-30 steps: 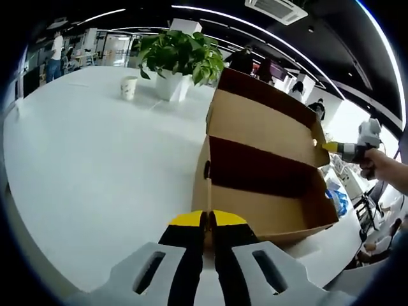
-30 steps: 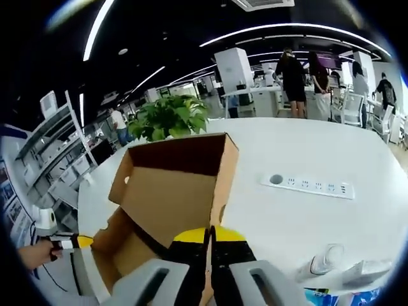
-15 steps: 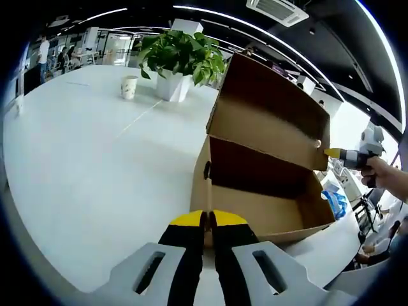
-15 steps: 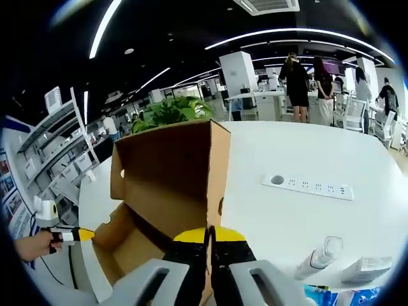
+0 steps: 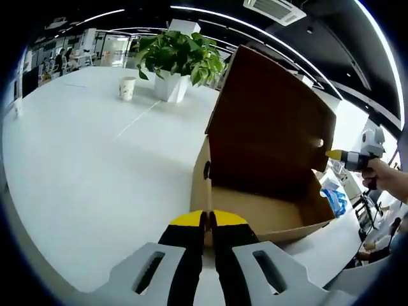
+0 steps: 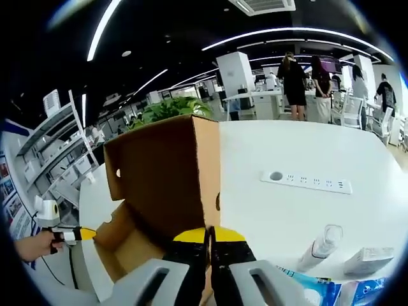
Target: Operate the shoe box by opening the lid, removing the specified soft item, and placing it in the target area until the item is outside and the box remains undamaged.
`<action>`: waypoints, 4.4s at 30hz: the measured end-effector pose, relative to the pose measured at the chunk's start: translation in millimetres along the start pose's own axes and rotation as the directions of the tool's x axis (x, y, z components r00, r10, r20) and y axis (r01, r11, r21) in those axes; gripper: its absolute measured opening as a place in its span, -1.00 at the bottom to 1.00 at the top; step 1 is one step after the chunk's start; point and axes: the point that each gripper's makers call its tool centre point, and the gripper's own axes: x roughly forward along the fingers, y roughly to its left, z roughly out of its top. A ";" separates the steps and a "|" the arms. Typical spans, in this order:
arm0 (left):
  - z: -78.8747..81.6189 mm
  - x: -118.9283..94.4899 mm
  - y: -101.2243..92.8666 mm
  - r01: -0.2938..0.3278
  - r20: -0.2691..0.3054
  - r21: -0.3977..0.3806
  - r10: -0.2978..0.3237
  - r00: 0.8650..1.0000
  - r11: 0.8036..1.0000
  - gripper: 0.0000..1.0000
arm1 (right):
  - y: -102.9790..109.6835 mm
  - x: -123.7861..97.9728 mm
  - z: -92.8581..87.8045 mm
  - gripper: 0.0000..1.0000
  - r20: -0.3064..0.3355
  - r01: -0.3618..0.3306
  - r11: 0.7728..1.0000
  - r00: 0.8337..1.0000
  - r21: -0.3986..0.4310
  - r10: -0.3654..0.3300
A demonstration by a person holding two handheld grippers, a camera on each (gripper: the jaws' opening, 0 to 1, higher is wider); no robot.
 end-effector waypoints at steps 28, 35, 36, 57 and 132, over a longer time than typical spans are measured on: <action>0.0 -2.2 -1.9 0.013 0.000 0.012 -0.013 1.000 1.000 -0.96 | 4.7 -8.5 -12.6 -1.00 0.020 0.007 1.000 1.000 0.015 -0.007; 0.3 -1.7 -0.6 0.015 0.002 0.018 -0.015 1.000 1.000 -0.96 | 5.9 -11.2 -15.9 -1.00 0.023 0.009 1.000 1.000 0.020 -0.010; 0.3 -1.8 -0.7 0.015 0.001 0.021 -0.015 1.000 1.000 -0.96 | 6.0 -11.7 -16.3 -1.00 0.024 0.009 1.000 1.000 0.021 -0.010; 0.3 -1.4 -0.1 0.015 -0.005 0.041 -0.015 1.000 0.999 -0.95 | 9.6 -16.4 -27.5 -1.00 0.028 0.012 1.000 1.000 0.008 -0.013; 73.7 -9.8 -23.0 0.034 0.091 0.265 -0.060 0.994 0.964 -0.78 | 21.4 -30.8 -67.8 -1.00 0.028 0.006 0.996 1.000 0.087 -0.008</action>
